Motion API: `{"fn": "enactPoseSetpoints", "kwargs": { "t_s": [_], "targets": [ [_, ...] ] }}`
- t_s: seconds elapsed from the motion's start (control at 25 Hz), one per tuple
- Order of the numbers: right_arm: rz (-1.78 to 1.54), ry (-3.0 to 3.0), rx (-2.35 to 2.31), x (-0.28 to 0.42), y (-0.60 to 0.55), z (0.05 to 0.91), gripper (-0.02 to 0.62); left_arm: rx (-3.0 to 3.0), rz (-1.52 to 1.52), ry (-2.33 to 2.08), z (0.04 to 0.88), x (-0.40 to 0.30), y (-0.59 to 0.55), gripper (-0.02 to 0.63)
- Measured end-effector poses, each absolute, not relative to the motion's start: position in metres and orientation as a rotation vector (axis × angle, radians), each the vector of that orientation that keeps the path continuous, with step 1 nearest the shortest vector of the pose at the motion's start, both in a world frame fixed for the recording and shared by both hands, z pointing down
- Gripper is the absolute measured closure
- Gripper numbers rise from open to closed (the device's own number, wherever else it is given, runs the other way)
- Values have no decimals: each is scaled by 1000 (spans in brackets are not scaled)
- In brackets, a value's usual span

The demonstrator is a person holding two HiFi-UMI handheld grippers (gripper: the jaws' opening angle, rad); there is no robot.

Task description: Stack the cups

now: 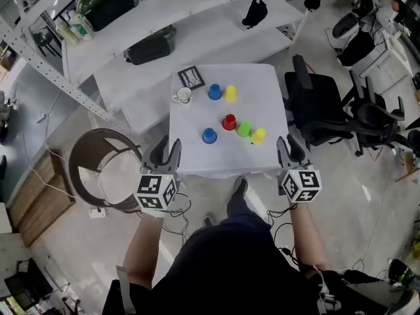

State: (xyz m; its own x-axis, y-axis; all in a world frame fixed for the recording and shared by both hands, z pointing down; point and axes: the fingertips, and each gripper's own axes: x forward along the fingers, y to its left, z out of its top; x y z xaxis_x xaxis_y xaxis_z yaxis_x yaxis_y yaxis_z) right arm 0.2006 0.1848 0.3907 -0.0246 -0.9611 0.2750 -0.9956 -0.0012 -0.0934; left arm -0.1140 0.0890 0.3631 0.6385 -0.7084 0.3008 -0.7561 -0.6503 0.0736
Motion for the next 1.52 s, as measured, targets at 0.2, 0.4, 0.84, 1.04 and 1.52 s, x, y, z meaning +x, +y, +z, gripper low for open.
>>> {"fn": "enactPoseSetpoints", "kwargs": {
  "t_s": [0.2,0.4,0.84,1.04,1.52],
  "targets": [
    [545,-2113,1944,230,145,454,418,2603,482,-1211,394,-81,61,489],
    [635,-2126,1846,252,116,498,406,2524,548,-1201,421,-47,47,489],
    [700,-2132,1345,235,88,610,312,2407,629,-1254,445,-13,27,489],
    [764,-2072,1265,229,87,655,300,2383,700,-1217,474,-10,29,488],
    [784,-1897,1406,239,90,666,293,2437,1293,-734,656,4,17,350]
  ]
}}
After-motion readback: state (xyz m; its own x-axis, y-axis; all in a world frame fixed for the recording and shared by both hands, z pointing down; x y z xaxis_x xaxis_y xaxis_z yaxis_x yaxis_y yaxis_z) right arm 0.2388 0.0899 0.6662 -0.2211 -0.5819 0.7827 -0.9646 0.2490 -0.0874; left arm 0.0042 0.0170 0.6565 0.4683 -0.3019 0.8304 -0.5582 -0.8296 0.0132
